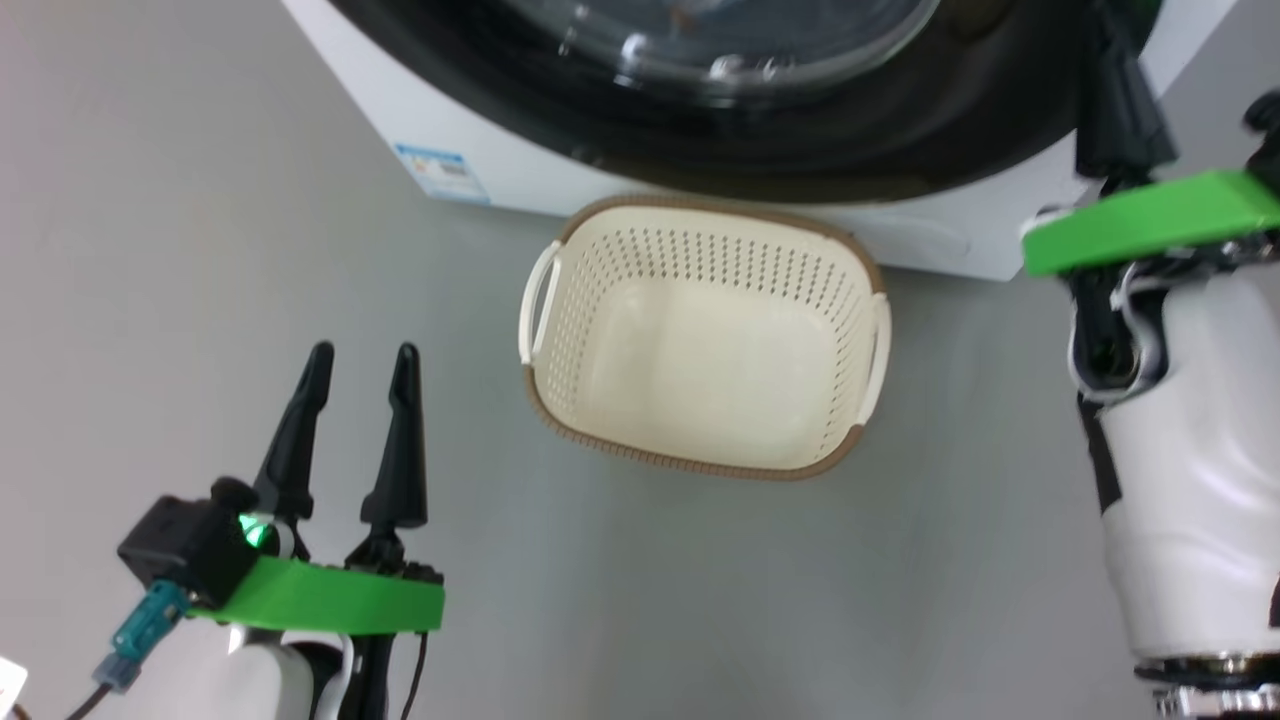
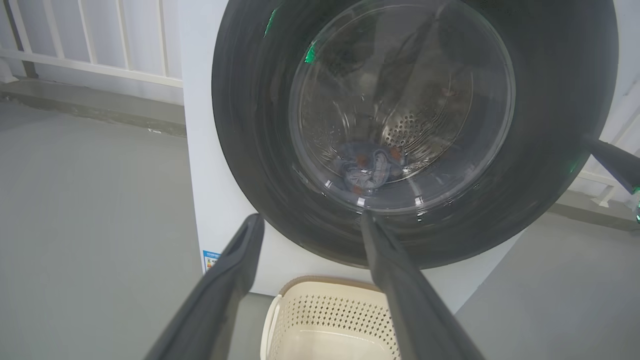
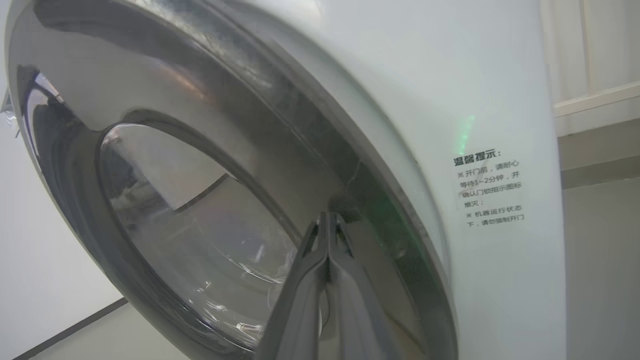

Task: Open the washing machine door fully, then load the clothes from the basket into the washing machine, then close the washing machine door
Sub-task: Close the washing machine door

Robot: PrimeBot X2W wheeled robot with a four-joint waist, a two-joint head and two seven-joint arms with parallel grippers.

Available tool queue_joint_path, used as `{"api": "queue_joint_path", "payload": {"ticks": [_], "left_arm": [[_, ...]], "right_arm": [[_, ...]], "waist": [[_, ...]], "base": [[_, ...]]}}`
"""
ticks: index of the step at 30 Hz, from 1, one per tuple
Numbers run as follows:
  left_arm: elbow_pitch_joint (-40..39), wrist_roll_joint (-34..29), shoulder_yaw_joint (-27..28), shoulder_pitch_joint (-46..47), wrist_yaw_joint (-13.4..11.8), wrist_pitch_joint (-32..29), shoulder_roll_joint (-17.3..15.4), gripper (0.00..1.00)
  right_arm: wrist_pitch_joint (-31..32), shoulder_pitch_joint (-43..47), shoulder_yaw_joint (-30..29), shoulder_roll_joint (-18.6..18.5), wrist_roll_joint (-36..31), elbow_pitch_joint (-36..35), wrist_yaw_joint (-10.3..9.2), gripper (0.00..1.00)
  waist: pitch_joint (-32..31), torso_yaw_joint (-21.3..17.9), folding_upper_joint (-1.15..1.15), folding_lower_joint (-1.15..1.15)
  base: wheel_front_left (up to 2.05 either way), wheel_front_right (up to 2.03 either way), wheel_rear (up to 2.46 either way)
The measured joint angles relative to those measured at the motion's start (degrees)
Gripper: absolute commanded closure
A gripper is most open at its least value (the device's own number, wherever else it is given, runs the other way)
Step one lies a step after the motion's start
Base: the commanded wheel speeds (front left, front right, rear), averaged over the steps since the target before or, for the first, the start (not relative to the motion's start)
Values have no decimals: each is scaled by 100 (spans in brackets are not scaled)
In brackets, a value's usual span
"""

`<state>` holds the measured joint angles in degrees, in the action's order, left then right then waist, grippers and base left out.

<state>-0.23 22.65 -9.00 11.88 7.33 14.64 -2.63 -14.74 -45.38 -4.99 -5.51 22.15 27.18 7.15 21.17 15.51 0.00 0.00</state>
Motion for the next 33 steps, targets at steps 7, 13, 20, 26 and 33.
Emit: {"api": "queue_joint_path", "payload": {"ticks": [7,13,20,26,33], "left_arm": [[-42,48,-104,244,0,0,52,0],[-73,49,-145,370,0,0,65,0],[43,49,-163,347,0,0,77,0],[398,57,-138,137,0,0,44,0],[816,89,57,-270,0,0,-73,0]], "right_arm": [[-1,-481,-457,24,-151,30,23,100],[-7,-661,-591,166,-343,65,75,100],[-7,-598,-353,97,-361,103,46,100],[-5,153,153,96,-342,157,43,87],[-4,1057,392,136,-121,152,43,0]], "waist": [[337,192,0,0],[518,336,0,0],[380,354,0,0],[30,258,0,0],[-432,132,0,0]], "base": [[0,0,0],[0,0,0],[0,0,0],[0,0,0],[0,0,0]]}}
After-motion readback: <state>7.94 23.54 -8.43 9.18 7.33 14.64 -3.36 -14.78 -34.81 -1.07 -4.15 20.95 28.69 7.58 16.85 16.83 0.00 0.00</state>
